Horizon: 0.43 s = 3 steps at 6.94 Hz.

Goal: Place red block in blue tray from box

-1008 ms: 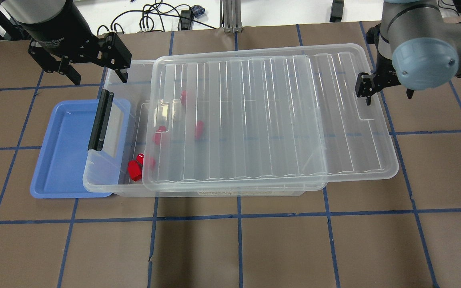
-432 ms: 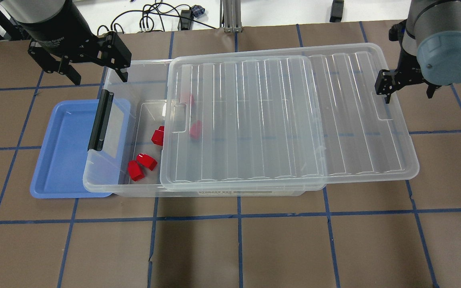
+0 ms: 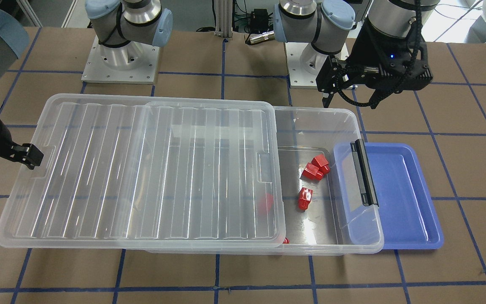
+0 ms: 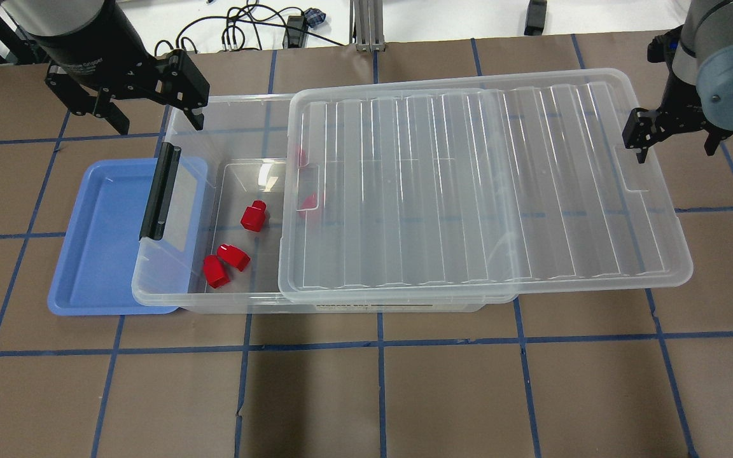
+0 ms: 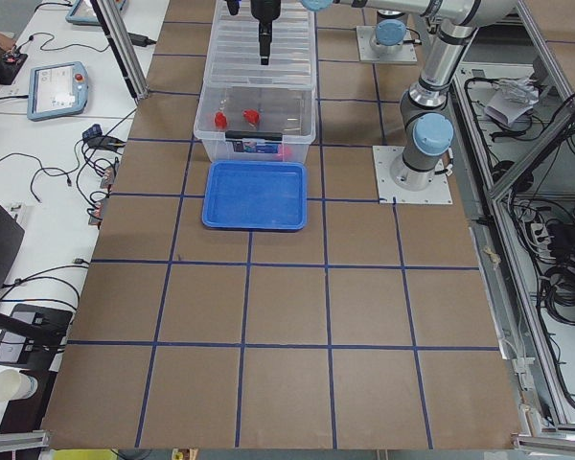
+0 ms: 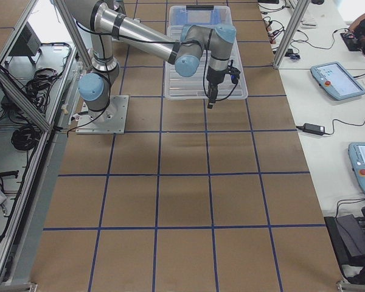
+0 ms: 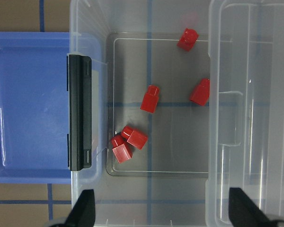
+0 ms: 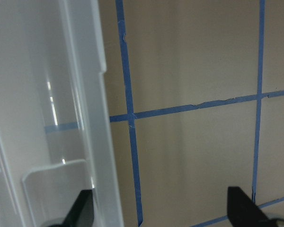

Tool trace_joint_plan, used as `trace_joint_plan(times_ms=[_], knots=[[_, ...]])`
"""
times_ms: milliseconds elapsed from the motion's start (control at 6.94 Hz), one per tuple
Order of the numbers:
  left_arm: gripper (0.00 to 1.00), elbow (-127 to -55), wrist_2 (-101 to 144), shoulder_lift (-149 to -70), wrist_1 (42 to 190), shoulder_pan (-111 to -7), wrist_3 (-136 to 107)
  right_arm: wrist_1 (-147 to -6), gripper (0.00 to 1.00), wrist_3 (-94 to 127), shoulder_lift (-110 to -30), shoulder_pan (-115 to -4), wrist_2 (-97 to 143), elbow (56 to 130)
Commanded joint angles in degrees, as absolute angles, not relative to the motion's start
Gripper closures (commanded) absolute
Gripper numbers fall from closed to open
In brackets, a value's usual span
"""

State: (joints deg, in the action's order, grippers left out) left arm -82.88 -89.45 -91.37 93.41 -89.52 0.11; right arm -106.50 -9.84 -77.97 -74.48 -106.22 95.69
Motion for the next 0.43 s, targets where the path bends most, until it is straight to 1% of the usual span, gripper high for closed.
trace_joint_plan(times_ms=[0, 288], knots=[[0.0, -82.18, -89.47, -93.5, 93.52, -89.39, 0.35, -106.61, 0.0, -10.02, -78.57, -74.53, -105.47, 95.36], [0.0, -83.67, -89.21, -96.84, 93.52, -89.21, 0.35, -104.52, 0.0, -10.37, -82.77, -75.4, -93.14, 89.59]])
